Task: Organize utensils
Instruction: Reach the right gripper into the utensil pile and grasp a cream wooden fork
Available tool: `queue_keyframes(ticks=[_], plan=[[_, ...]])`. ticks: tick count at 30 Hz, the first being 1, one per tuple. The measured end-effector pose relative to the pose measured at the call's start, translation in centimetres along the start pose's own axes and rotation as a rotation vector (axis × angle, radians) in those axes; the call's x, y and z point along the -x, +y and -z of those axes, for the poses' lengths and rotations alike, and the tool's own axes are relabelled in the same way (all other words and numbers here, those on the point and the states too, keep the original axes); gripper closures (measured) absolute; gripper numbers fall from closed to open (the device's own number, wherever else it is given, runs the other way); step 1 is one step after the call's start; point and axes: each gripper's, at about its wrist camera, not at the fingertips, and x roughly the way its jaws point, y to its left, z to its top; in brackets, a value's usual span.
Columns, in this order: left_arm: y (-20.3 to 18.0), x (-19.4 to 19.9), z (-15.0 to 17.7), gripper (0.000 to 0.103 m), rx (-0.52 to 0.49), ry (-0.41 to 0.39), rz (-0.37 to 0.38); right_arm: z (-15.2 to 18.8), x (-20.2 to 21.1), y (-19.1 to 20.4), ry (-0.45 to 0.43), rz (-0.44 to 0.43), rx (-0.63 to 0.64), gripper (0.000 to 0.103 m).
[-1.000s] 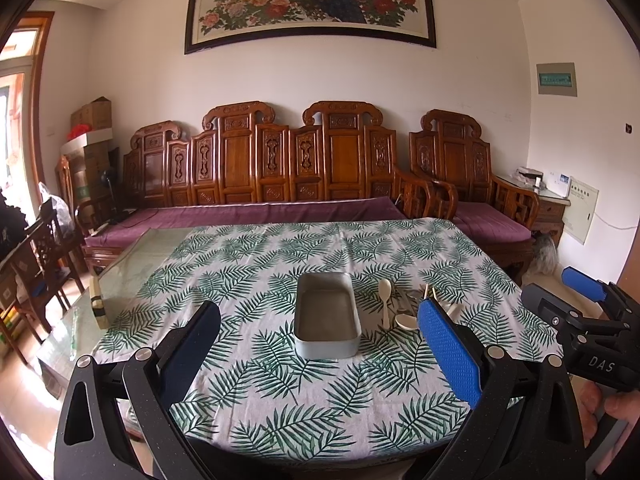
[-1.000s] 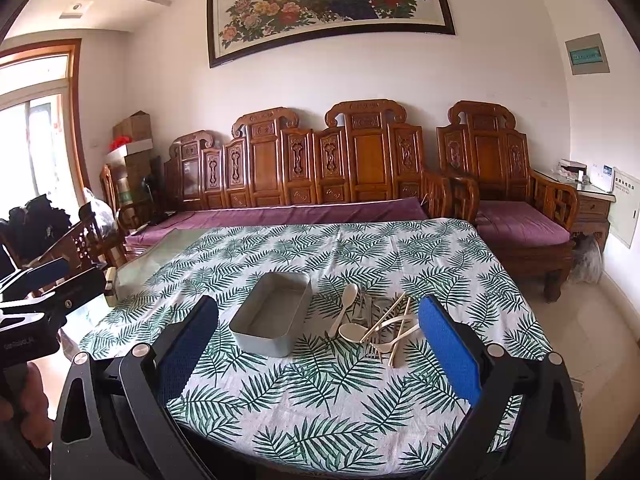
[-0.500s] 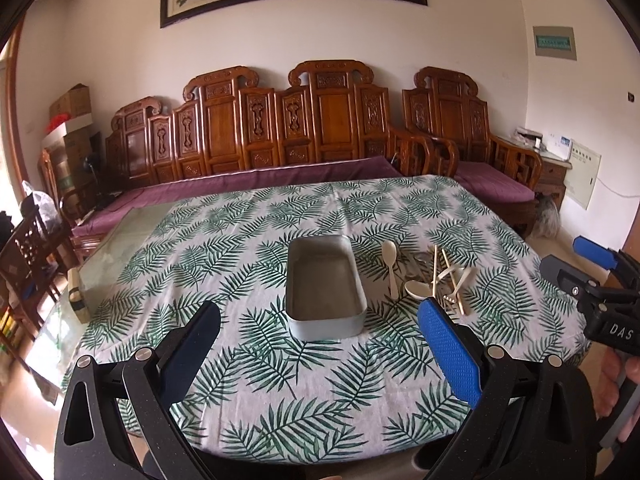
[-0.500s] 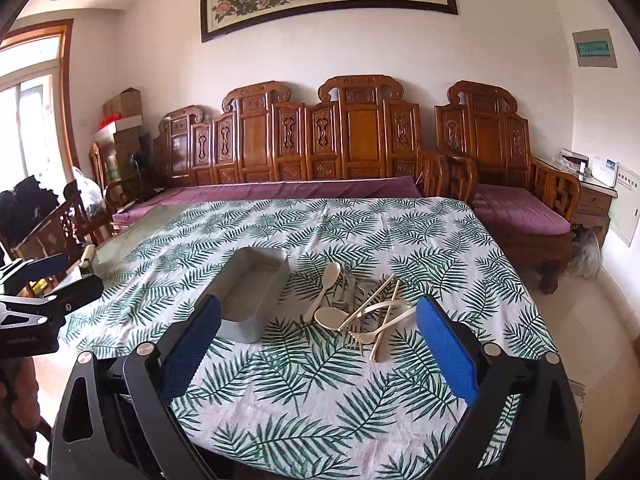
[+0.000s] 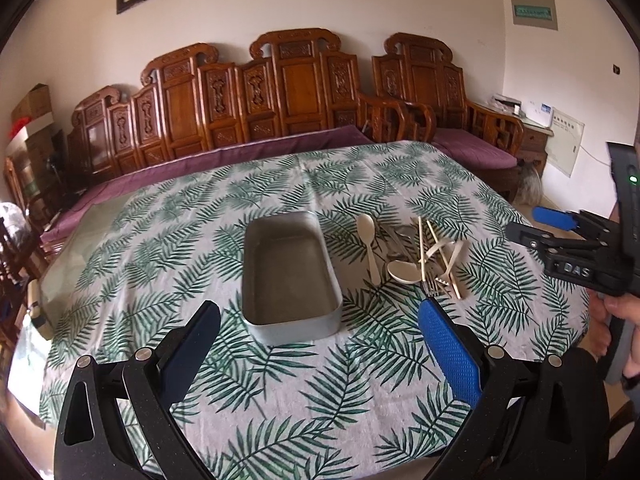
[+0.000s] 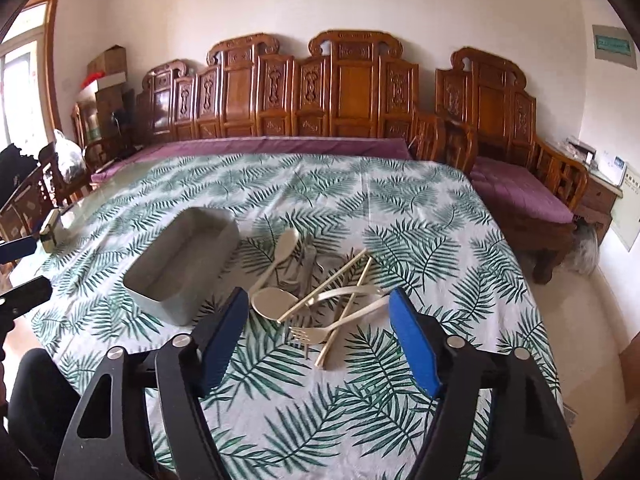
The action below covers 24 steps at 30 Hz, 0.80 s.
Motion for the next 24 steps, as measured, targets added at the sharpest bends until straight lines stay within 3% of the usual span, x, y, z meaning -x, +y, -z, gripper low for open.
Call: queue_keyframes(ticks=[3,16,20,24], plan=[[-0.7,-1.8,-0.3,0.007,-0.015,0.023,0.02,0.2,-3.0,-1.5,0.056,-0.01,-0.018,0.04],[-2.1,-8.4,-0.6,0.011,0.005,0.118,0.111,2.3,-14.3,-5.5,0.277,-0.04,-0.145,0.051],[-1.8,-9.5,-0.8,0.014,0.012,0.129,0.121,3.0,-16.6,-6.2,0.325,-0.059,-0.199,0.056],[-1.5,-10.4,-1.2,0.016,0.026,0.147,0.118,3.4,-17.7,-6.4,0.345,-0.065,-0.225,0.067]])
